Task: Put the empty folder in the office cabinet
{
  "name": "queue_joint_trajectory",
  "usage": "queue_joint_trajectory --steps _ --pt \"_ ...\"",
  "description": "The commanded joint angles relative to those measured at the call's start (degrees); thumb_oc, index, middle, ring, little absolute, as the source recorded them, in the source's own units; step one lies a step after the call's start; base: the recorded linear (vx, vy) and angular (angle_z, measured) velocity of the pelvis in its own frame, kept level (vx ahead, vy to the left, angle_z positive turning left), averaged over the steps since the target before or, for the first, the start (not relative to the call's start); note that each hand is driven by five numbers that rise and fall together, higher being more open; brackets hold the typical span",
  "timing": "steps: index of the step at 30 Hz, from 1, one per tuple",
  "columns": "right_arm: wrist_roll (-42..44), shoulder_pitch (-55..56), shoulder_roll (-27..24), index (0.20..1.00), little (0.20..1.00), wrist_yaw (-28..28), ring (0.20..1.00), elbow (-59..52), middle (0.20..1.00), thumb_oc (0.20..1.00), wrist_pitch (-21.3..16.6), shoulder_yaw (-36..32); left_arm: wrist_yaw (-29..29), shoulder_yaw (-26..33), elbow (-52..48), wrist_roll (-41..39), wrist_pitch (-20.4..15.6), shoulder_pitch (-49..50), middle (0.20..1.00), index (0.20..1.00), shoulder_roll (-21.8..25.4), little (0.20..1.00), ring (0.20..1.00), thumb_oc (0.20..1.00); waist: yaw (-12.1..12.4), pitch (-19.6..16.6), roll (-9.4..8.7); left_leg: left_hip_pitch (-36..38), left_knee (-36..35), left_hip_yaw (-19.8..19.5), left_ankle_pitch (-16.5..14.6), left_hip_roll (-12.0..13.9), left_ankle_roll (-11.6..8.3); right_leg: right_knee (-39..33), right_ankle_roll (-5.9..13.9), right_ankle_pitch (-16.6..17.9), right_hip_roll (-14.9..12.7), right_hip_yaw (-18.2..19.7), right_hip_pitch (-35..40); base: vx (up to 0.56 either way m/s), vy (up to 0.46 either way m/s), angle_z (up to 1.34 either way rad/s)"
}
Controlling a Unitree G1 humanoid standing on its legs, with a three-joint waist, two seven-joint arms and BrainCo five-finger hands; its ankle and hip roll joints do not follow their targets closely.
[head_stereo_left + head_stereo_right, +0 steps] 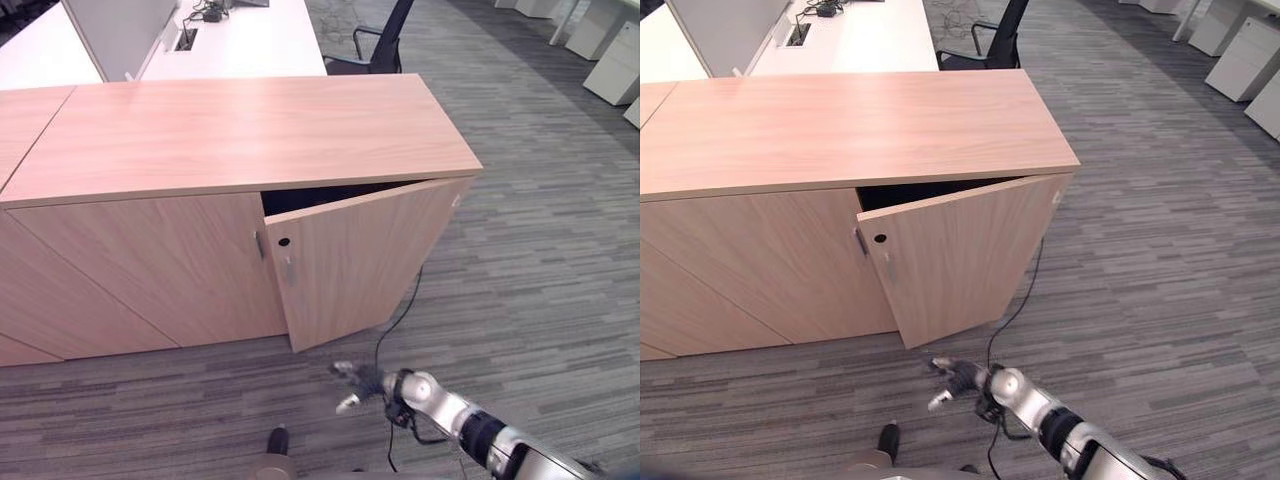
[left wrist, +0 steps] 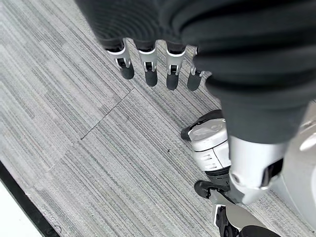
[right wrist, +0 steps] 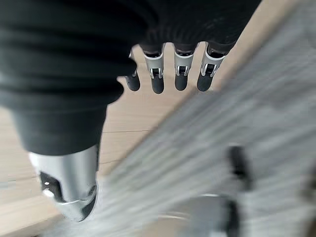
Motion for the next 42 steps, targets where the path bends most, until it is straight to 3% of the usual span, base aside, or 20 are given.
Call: queue_joint_trajectory --steps 1,2,3,4,6,7,9,10,15,18,23,24,30,35,36,37,39,40,41,42 --pt "-11.67 -1.78 5.72 1.000 1.000 -4.28 1.000 4.73 1.000 1.000 0.71 -0.82 -0.17 1.19 3.12 -1.49 0.53 -1.99 1.000 1.000 1.46 1.000 1.000 1.000 2.69 1.91 -3.10 -3.99 3.66 0.19 -0.82 1.54 -1.64 -0.27 2.78 -1.10 -2.67 4.68 0.27 -0.10 -0.095 0.15" --pt "-15.48 -1.06 7.35 1.000 1.000 -5.44 1.000 13.16 1.000 1.000 1.75 -2.06 -0.43 0.63 3.07 -2.07 0.54 -2.98 1.000 1.000 1.19 1.000 1.000 1.000 3.18 2.92 -2.90 -6.10 6.66 1.19 -0.69 2.20 -1.40 -0.27 2.59 -1.01 -2.68 3.84 0.19 -0.13 -0.054 0.15" --pt "-16.00 0.14 7.87 1.000 1.000 -5.73 1.000 17.81 1.000 1.000 2.47 -3.77 -0.46 0.04 2.93 -2.02 0.53 -3.99 1.000 1.000 0.92 1.000 1.000 1.000 2.71 3.55 -2.69 -7.46 9.02 5.57 -0.52 3.72 -0.72 -0.20 2.34 -0.91 -2.85 2.56 -0.01 -0.18 -0.056 0.42" --pt "-13.00 1.34 8.67 1.000 1.000 -6.35 1.000 23.74 1.000 1.000 4.35 -8.35 -1.08 0.04 2.49 -3.85 1.25 -5.06 1.000 1.000 -0.57 1.000 1.000 1.000 1.61 3.05 -2.43 -6.72 11.34 13.16 -2.03 6.18 0.19 -0.12 1.65 -1.15 -3.30 0.26 -0.21 -0.15 -0.014 1.13" --pt "-11.34 1.24 8.70 1.000 1.000 -8.21 1.000 29.11 1.000 1.000 5.64 -12.74 -0.98 0.01 1.53 -6.18 1.44 -6.43 1.000 1.000 -1.68 1.000 1.000 1.000 1.28 2.56 -1.61 -6.25 15.00 15.61 -4.01 7.43 0.25 0.44 1.00 -1.37 -4.02 -1.49 -0.59 -0.10 0.075 1.91" --pt "-11.49 2.41 7.66 1.000 1.000 -9.93 1.000 34.12 1.000 1.000 7.00 -18.58 -1.00 0.45 0.17 -9.26 1.16 -6.96 1.000 1.000 -3.25 1.000 1.000 1.000 0.57 1.47 -0.34 -2.95 16.53 18.15 -4.75 9.24 -0.30 1.64 0.81 -1.45 -5.82 -6.18 -1.11 -0.06 0.166 1.38" --pt "-11.71 2.89 7.28 1.000 1.000 -9.92 1.000 35.18 1.000 1.000 7.48 -19.81 -1.23 0.88 -0.51 -10.45 1.17 -7.05 1.000 1.000 -3.45 1.000 1.000 1.000 0.18 0.91 0.04 -1.35 16.14 19.14 -4.50 9.81 -0.67 1.70 0.88 -1.35 -6.41 -7.88 -1.15 -0.01 0.170 1.15" --pt "-11.09 4.63 6.16 1.000 1.000 -9.54 1.000 35.99 1.000 1.000 8.00 -22.76 -2.09 0.91 -1.97 -11.51 0.73 -7.01 1.000 1.000 -3.67 1.000 1.000 1.000 -0.95 -1.03 1.40 2.16 14.70 20.62 -3.82 9.73 -1.71 1.91 0.94 -0.96 -7.86 -11.84 -1.13 0.02 0.153 1.18" --pt "-8.87 6.94 5.57 1.000 1.000 -9.85 1.000 34.48 1.000 1.000 7.56 -24.85 -2.47 1.95 -2.65 -13.21 0.59 -5.84 1.000 1.000 -4.26 1.000 1.000 1.000 -2.21 -2.77 2.75 3.71 10.87 20.79 -4.82 7.54 -1.52 2.57 1.53 -0.25 -9.38 -15.05 -0.71 0.01 0.171 0.91" --pt "-6.09 7.66 5.84 1.000 1.000 -10.87 1.000 34.19 1.000 1.000 7.53 -27.42 -2.12 3.94 -2.25 -16.85 0.24 -5.57 1.000 1.000 -5.37 1.000 1.000 1.000 -2.47 -4.29 3.85 4.60 4.56 21.86 -5.50 5.28 -0.68 2.90 2.61 1.36 -11.36 -17.22 -0.10 -0.01 0.242 1.14" --pt "-3.95 7.79 6.99 1.000 1.000 -10.95 1.000 33.82 1.000 1.000 7.39 -28.49 -3.13 8.15 -4.42 -26.97 -0.58 -6.10 1.000 1.000 -6.62 1.000 1.000 1.000 -1.78 -5.08 4.55 4.58 0.97 20.15 -5.45 2.39 0.99 4.11 3.98 2.92 -13.62 -18.74 -0.03 -0.02 0.210 0.27" --pt "-3.17 7.75 7.45 1.000 1.000 -10.87 1.000 33.97 1.000 1.000 7.45 -28.90 -3.48 9.10 -6.06 -30.80 -1.26 -6.57 1.000 1.000 -7.11 1.000 1.000 1.000 -1.37 -5.04 4.52 4.38 0.23 19.15 -5.82 0.77 1.97 4.83 4.81 3.68 -15.07 -19.47 0.24 -0.01 0.221 0.32" --pt "-4.19 9.11 -0.20 1.000 1.000 -8.69 1.000 37.56 1.000 1.000 8.40 -36.33 -8.22 16.18 -6.72 -44.56 -0.73 -5.90 1.000 1.000 -8.16 1.000 1.000 1.000 -0.95 -4.74 3.48 4.51 -0.58 16.32 -7.46 -3.80 4.63 7.38 8.28 6.08 -19.70 -22.21 2.15 0.00 0.223 0.39" --pt "-5.60 9.66 -3.49 1.000 1.000 -6.83 1.000 38.68 1.000 1.000 9.16 -39.23 -10.92 19.61 -7.15 -50.28 -0.71 -4.69 1.000 1.000 -8.20 1.000 1.000 1.000 -0.74 -4.17 3.18 5.17 -1.24 14.62 -8.19 -6.21 6.12 11.98 10.24 7.06 -23.17 -22.41 2.38 0.03 0.192 0.15" --pt "-6.49 10.14 -4.90 1.000 1.000 -4.97 1.000 38.15 1.000 1.000 9.04 -39.44 -13.01 22.12 -4.15 -47.65 1.44 -5.29 1.000 1.000 -4.79 1.000 1.000 1.000 -1.60 -4.29 3.42 5.61 -1.50 14.81 -8.14 -6.38 6.14 13.13 10.57 6.97 -23.68 -21.27 2.05 0.04 0.143 0.16" --pt "-6.40 10.32 -4.10 1.000 1.000 -6.04 1.000 37.93 1.000 1.000 8.86 -39.31 -10.03 24.35 -1.71 -48.15 -1.09 -7.74 1.000 1.000 -2.39 1.000 1.000 1.000 -2.16 -4.27 2.83 6.15 -1.84 14.95 -8.19 -6.66 6.25 14.49 10.85 6.69 -24.33 -20.25 1.77 0.05 0.096 0.10" --pt "-5.90 11.41 -2.54 1.000 1.000 -7.25 1.000 36.19 1.000 1.000 8.17 -38.37 -5.69 22.59 -1.74 -44.41 -3.62 -9.06 1.000 1.000 -3.18 1.000 1.000 1.000 -3.33 -3.69 1.43 6.60 -1.97 14.22 -8.33 -7.00 6.31 17.14 11.73 7.06 -24.69 -15.72 0.66 0.03 0.004 -0.07" --pt "-5.87 11.44 -2.52 1.000 1.000 -7.27 1.000 36.16 1.000 1.000 8.19 -38.39 -5.60 22.57 -1.78 -44.36 -3.63 -9.05 1.000 1.000 -3.21 1.000 1.000 1.000 -3.24 -3.72 1.36 6.56 -1.97 14.33 -8.29 -7.08 6.36 17.24 11.67 7.02 -24.81 -15.65 0.53 -0.02 -0.050 0.00" --pt "-3.64 11.22 -2.35 1.000 1.000 -7.45 1.000 36.07 1.000 1.000 8.00 -38.80 -5.86 21.93 -4.73 -47.45 -4.93 -8.02 1.000 1.000 -3.25 1.000 1.000 1.000 -3.35 -3.28 0.69 6.48 -2.21 13.19 -8.02 -7.13 6.28 17.40 12.02 5.95 -23.21 -9.16 -1.00 -0.03 -0.047 0.06" --pt "-2.92 10.97 -2.60 1.000 1.000 -7.40 1.000 36.74 1.000 1.000 8.10 -39.09 -6.30 21.60 -6.28 -48.03 -4.86 -6.85 1.000 1.000 -3.24 1.000 1.000 1.000 -2.76 -3.34 0.67 6.29 -2.26 12.95 -7.88 -7.07 6.27 16.87 11.77 5.31 -22.55 -7.88 -0.99 -0.04 -0.059 0.08"
